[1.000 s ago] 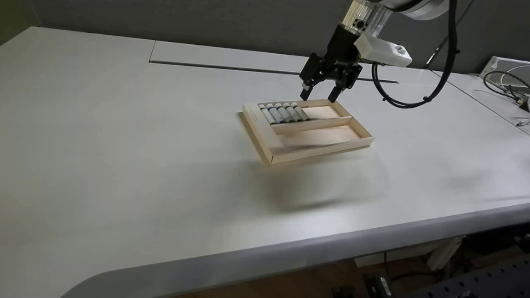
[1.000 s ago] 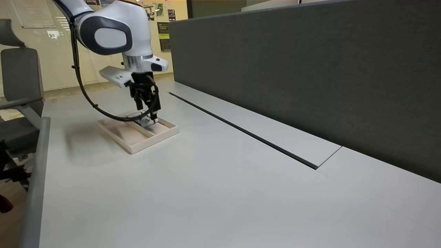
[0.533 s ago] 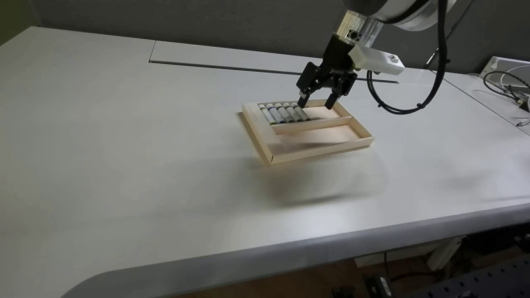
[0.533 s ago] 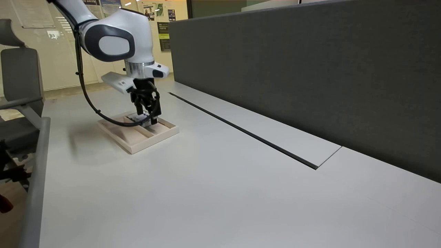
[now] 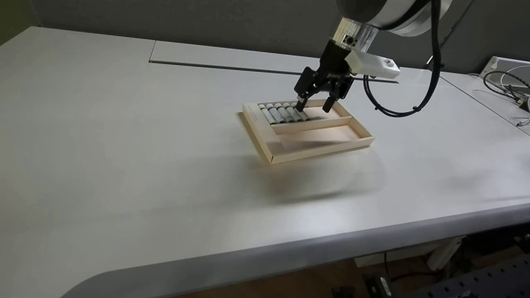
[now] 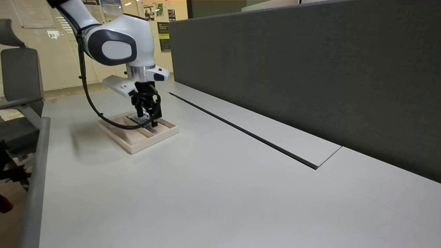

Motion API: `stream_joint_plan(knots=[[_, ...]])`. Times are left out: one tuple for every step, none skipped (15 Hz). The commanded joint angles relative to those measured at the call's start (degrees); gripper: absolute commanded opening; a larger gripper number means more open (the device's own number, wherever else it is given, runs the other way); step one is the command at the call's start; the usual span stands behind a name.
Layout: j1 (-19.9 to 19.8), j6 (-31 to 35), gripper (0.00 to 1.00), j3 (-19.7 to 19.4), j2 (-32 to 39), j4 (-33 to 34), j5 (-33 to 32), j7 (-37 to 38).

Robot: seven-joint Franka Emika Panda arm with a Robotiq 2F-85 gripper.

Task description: Take the object from the box and put it on the table

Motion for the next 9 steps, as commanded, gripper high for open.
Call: stream_joint_plan(knots=[[-0.57,-0.53,1.00,0.12,1.06,1.61,-1.59,1.38],[-0.64,-0.54,0.88,0.16,1.22,1.70,-1.60,1.29],[-0.67,-0.52,0.75,0.17,1.36,1.78,-1.61,1.28],[-0.67,-0.53,0.68,0.14,1.51,1.87,-1.68,1.27],[-0.69,-0.51,0.60,0.13,1.67,1.99,-1.74,1.25],[-0.71,-0.52,0.53,0.13,1.84,2.12,-1.77,1.26],[-0.76,-0.52,0.46,0.23,1.89,2.17,-1.74,1.20],[-0.79,-0.51,0.38,0.30,1.95,2.23,-1.75,1.13],[-0.79,-0.52,0.32,0.33,1.96,2.27,-1.81,1.07]])
